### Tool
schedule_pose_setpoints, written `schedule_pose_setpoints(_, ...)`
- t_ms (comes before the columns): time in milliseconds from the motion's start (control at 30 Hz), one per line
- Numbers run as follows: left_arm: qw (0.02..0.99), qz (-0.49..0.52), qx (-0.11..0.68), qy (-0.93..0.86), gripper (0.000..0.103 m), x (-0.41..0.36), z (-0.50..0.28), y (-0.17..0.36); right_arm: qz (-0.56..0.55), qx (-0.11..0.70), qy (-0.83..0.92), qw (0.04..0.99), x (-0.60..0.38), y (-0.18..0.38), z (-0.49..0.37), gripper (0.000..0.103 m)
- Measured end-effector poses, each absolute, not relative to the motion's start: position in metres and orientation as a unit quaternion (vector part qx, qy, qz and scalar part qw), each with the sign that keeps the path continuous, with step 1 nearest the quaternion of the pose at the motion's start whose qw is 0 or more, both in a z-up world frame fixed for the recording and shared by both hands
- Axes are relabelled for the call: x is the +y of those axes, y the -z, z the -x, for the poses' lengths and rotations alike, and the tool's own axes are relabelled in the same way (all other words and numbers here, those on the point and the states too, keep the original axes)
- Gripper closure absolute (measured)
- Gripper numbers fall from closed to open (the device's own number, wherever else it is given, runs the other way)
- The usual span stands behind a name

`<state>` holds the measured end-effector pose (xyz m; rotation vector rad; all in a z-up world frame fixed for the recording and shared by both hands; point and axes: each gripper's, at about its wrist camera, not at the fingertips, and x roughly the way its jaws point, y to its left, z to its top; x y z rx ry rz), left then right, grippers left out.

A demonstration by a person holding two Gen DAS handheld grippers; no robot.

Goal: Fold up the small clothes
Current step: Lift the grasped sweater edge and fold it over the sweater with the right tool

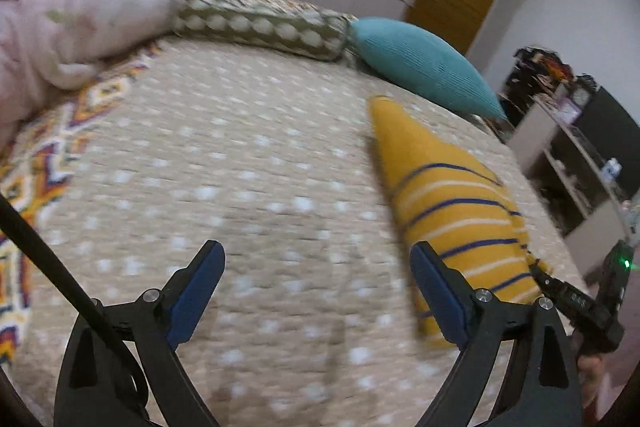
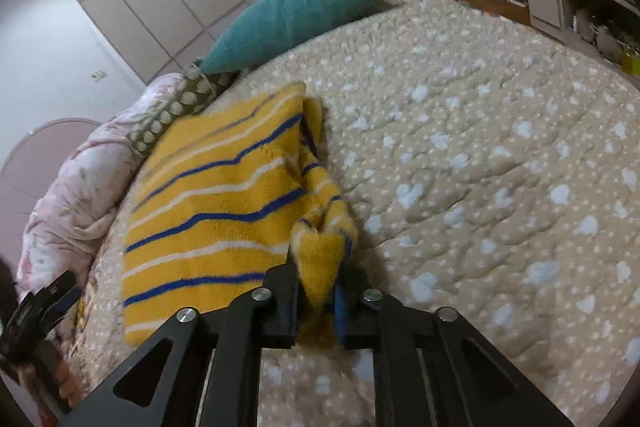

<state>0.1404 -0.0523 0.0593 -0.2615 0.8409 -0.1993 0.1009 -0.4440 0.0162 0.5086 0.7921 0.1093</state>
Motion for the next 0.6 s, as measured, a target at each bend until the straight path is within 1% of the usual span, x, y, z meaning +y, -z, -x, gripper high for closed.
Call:
schedule_pose_setpoints(33, 0.896, 0.131, 0.411, 0.106, 0.010, -0.058, -0.146, -0.059, -0.250, 0.371, -0.061, 0.892, -0.449, -0.023, -0.095, 0.084)
schedule_pose_setpoints(67, 0.895, 0.134, 0.412, 0.111, 0.010, -0.063, -0.149, -0.059, -0.258, 0.355, -0.073, 0.896, -0.455, -0.032, -0.089, 0.083)
schedule_pose_setpoints(167, 0.888, 0.140, 0.417, 0.135, 0.010, -0.082, -0.163, -0.057, -0.255, 0.322, -0.082, 0.908, -0.466, -0.055, -0.087, 0.071)
schedule_pose_setpoints(200, 0.883, 0.142, 0.422, 0.148, 0.010, -0.090, -0.171, -0.055, -0.248, 0.318, -0.087, 0.911, -0.467, -0.062, -0.095, 0.059)
schedule_pose_setpoints(233, 0.878, 0.144, 0.429, 0.156, 0.010, -0.096, -0.178, -0.052, -0.247, 0.322, -0.094, 0.909, -0.468, -0.063, -0.104, 0.044)
schedule_pose_setpoints(300, 0.862, 0.157, 0.447, 0.177, 0.010, -0.108, -0.193, -0.040, -0.252, 0.347, -0.128, 0.894, -0.465, -0.058, -0.133, 0.028)
schedule_pose_setpoints(367, 0.845, 0.170, 0.467, 0.198, 0.010, -0.119, -0.206, -0.027, -0.237, 0.386, -0.131, 0.882, -0.457, -0.042, -0.170, 0.027)
schedule_pose_setpoints(433, 0.824, 0.188, 0.485, 0.223, 0.009, -0.130, -0.218, -0.013, -0.234, 0.407, -0.133, 0.873, -0.452, -0.028, -0.195, 0.027)
schedule_pose_setpoints(567, 0.774, 0.246, 0.515, 0.275, 0.010, -0.147, -0.237, 0.011, -0.296, 0.437, -0.176, 0.831, -0.447, 0.004, -0.235, 0.027)
schedule_pose_setpoints(600, 0.767, 0.248, 0.520, 0.281, 0.017, -0.152, -0.238, 0.013, -0.317, 0.444, -0.191, 0.816, -0.446, 0.012, -0.241, 0.036)
